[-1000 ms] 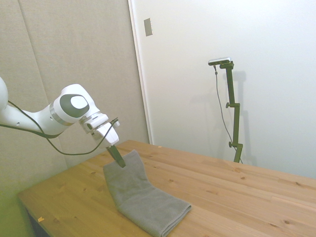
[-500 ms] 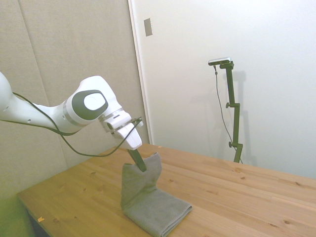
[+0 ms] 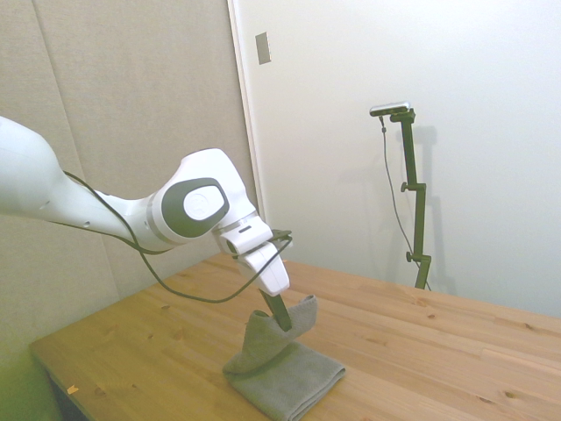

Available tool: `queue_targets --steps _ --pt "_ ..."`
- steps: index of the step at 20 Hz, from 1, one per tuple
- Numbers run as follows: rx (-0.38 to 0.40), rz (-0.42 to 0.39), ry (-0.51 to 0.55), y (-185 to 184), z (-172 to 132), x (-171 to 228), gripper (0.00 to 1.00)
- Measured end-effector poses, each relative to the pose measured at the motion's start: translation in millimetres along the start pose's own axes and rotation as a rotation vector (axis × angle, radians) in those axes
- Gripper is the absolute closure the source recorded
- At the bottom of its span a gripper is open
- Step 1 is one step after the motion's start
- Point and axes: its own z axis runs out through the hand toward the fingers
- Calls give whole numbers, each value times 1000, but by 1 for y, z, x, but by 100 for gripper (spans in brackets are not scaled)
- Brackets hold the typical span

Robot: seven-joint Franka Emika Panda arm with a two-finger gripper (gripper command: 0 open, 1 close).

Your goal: Fold the towel

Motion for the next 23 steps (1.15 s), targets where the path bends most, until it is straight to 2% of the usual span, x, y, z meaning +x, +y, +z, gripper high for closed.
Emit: queue_targets --steps 6,13,15,19,23 --pt "-16 7 -26 -5 16 12 0" --pt "-3 -3 -28 -6 9 12 0" --pt "18 -22 -68 -6 3 8 0" --pt "46 -147 -200 12 -24 -17 0" --pt "97 -308 -316 51 -70 -74 0"
